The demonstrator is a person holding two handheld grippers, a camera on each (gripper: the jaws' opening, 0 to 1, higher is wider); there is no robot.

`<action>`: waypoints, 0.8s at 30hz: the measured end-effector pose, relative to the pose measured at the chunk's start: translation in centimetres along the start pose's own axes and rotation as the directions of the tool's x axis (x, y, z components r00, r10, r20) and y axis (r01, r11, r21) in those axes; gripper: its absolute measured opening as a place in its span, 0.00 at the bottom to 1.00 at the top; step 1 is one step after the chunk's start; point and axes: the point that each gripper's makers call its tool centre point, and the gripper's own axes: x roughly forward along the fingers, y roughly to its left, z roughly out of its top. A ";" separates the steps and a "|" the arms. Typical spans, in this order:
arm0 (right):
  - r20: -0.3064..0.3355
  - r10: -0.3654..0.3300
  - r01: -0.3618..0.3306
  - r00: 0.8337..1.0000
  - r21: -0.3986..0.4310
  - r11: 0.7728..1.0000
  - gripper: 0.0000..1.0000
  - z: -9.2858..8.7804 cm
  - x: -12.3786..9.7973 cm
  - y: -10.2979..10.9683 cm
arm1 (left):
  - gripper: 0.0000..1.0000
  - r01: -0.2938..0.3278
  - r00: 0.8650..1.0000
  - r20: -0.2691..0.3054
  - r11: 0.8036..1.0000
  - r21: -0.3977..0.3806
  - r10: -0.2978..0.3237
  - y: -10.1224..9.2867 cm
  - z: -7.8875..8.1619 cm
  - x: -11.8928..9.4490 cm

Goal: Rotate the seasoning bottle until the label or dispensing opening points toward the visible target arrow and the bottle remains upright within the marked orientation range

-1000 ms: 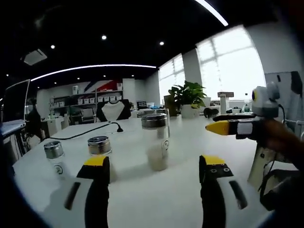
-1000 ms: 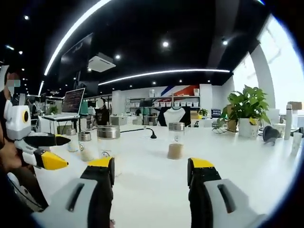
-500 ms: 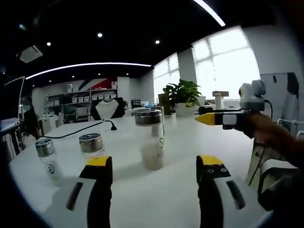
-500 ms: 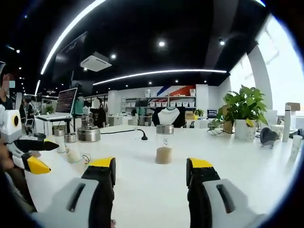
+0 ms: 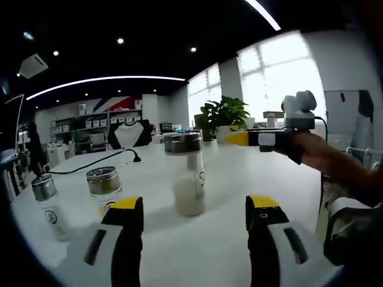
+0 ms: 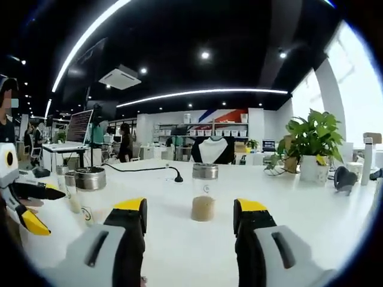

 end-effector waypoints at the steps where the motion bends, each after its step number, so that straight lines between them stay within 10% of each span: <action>1: -0.001 0.002 -0.002 1.000 0.001 1.000 0.58 0.0 0.2 0.0 | 0.73 0.003 1.000 0.000 1.000 0.001 -0.003 0.0 0.1 0.2; 24: -0.004 0.047 -0.047 0.999 -0.028 0.999 0.57 1.1 4.5 -1.6 | 0.61 0.030 0.999 -0.026 0.999 0.013 -0.030 0.1 -0.4 4.3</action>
